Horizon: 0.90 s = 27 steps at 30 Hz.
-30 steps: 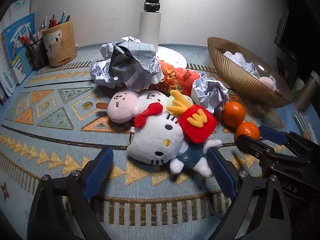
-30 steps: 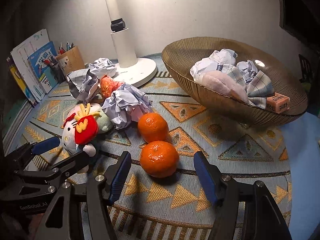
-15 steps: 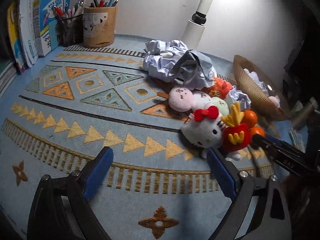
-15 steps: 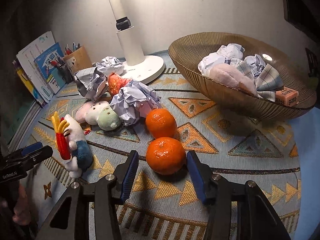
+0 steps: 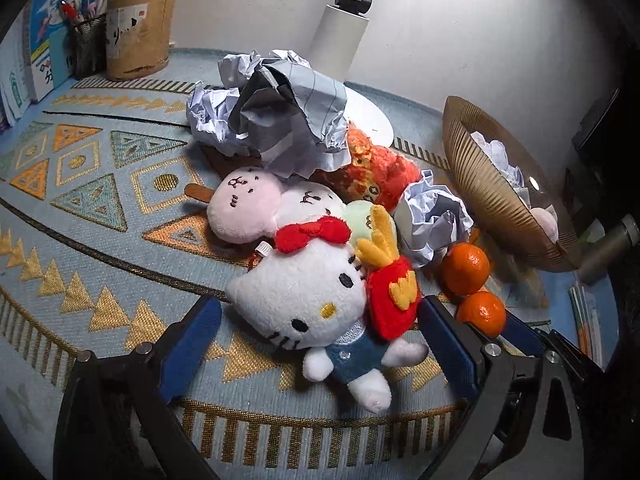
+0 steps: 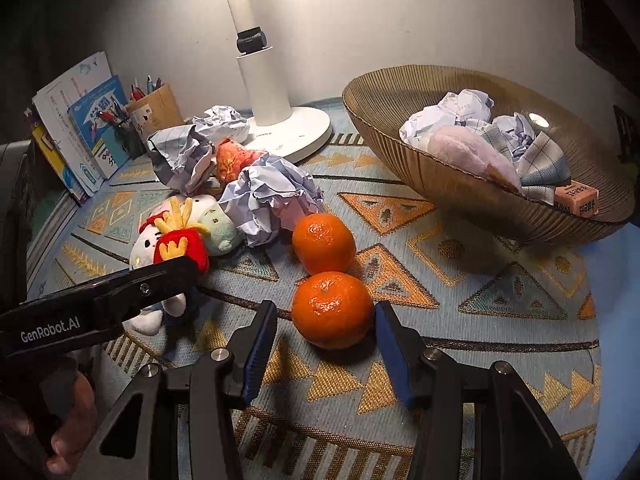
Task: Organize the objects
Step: 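Grasp the Hello Kitty plush with the left tool while the right tool grasps an orange, then carry the Hello Kitty plush and orange into the glass bowl and open both tools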
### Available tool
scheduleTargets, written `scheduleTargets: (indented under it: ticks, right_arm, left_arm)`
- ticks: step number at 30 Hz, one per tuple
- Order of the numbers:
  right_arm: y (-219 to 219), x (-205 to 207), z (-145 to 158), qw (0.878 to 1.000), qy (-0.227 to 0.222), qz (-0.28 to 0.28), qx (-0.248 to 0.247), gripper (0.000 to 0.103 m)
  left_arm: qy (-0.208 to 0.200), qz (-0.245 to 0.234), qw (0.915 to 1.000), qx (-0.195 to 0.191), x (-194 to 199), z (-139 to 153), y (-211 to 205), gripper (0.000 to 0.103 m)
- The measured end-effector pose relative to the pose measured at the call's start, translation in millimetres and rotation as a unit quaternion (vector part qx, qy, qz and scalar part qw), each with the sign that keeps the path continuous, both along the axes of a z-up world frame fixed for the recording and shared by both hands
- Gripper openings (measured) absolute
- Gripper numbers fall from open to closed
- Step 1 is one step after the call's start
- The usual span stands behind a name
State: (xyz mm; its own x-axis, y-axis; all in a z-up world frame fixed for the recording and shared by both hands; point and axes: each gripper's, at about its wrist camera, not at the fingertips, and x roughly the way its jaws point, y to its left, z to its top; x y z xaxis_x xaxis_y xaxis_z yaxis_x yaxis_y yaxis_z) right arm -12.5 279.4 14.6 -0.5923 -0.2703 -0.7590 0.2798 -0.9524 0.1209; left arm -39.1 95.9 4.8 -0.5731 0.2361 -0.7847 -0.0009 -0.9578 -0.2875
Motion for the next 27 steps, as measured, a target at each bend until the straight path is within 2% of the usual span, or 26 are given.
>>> scheduleTargets:
  ticks: [1, 2, 3, 5, 9, 14, 20, 22, 27]
  right_arm:
    - [-1.6, 0.6, 0.0, 1.000, 0.004, 0.001, 0.007, 0.049]
    - [-2.4, 1.2, 0.4, 1.000, 0.007, 0.002, 0.010, 0.046]
    - [-1.8, 1.4, 0.8, 1.000, 0.011, 0.002, 0.009, 0.040]
    - [0.8, 1.5, 1.6, 1.000, 0.008, 0.007, -0.005, 0.040]
    - [9.5, 4.6, 7.1, 0.999, 0.014, 0.006, -0.034, 0.040]
    - [13.4, 18.1, 14.7, 0.998, 0.022, 0.011, -0.052, 0.040]
    - [19.8, 39.9, 38.5, 0.998, 0.051, 0.011, -0.039, 0.040]
    - [25.8, 44.3, 49.0, 0.997, 0.065, 0.003, -0.030, 0.040]
    - [49.7, 47.9, 71.2, 0.995, 0.089, -0.025, -0.030, 0.040]
  left_arm:
    - [0.005, 0.001, 1.0000, -0.005, 0.3, 0.6, 0.7, 0.089]
    - [0.009, 0.000, 0.9999, -0.013, 1.1, 1.6, 1.6, 0.076]
    - [0.009, -0.003, 0.9998, -0.016, 1.3, 1.6, 1.8, 0.072]
    - [0.011, -0.007, 0.9999, -0.007, 4.5, 1.7, -2.1, 0.069]
    - [0.015, -0.019, 0.9996, 0.013, 22.7, 6.6, -12.1, 0.068]
    - [0.044, -0.041, 0.9982, -0.003, 43.6, 27.9, -11.0, 0.068]
    - [0.080, -0.078, 0.9936, -0.014, 47.1, 53.2, 8.3, 0.068]
    - [0.087, -0.092, 0.9919, -0.011, 47.2, 58.5, 17.3, 0.068]
    - [0.108, -0.110, 0.9875, -0.032, 48.8, 74.6, 41.0, 0.068]
